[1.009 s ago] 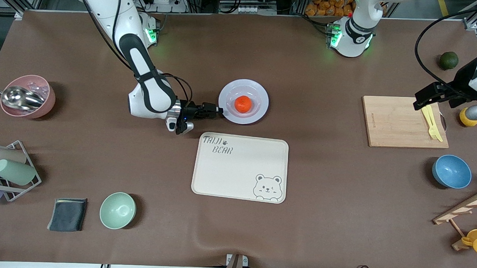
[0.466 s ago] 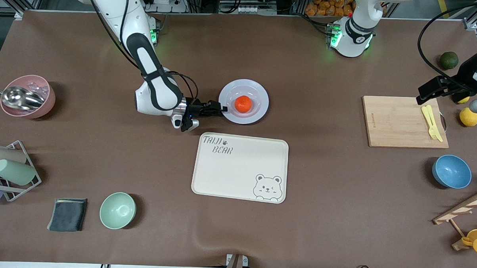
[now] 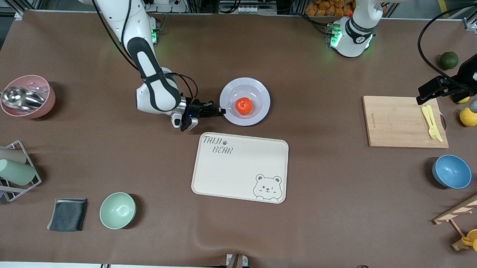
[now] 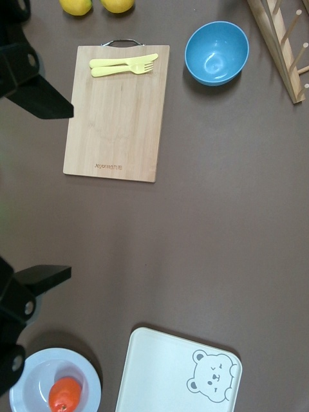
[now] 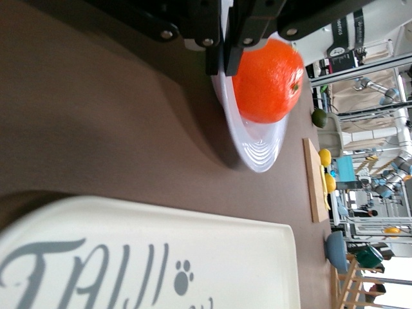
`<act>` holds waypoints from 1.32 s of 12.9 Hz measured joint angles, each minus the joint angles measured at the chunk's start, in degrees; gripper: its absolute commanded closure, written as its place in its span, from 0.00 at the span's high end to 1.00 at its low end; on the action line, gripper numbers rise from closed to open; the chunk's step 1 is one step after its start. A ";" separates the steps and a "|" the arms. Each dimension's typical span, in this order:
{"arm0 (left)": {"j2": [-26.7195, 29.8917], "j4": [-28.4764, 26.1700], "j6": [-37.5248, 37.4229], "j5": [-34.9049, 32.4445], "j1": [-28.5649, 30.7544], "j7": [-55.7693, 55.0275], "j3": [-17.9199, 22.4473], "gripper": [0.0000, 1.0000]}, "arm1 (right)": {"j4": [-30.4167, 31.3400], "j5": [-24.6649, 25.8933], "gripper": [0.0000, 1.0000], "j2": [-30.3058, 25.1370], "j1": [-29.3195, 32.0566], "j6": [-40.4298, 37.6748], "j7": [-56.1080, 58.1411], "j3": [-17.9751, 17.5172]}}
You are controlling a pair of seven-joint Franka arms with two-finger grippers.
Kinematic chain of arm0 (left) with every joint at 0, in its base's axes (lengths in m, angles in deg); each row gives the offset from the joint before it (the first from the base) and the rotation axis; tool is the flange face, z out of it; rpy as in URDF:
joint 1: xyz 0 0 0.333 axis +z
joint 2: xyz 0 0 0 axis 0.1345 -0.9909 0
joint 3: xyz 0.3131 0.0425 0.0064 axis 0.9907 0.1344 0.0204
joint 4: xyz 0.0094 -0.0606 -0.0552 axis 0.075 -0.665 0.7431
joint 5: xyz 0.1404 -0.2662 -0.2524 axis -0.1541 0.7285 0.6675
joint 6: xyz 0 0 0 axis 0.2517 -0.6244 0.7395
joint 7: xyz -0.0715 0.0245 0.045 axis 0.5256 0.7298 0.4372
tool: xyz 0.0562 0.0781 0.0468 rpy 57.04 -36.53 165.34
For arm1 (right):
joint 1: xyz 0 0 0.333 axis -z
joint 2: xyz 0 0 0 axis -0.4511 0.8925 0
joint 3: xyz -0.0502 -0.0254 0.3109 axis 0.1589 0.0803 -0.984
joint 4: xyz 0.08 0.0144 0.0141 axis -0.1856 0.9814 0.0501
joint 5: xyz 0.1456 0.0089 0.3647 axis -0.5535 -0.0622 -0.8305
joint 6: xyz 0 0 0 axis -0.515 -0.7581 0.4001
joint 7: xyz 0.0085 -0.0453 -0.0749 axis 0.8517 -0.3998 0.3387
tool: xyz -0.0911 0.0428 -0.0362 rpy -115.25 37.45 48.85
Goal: Place orange and plate with both arms
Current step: 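Move the plate with the orange onto the bear tray, right gripper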
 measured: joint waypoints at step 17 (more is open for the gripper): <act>0.06 -0.01 0.05 1.35 0.12 0.00 0.14 1.00 | 0.21 -14.24 0.00 -4.91 3.10 -7.71 -2.98 -0.60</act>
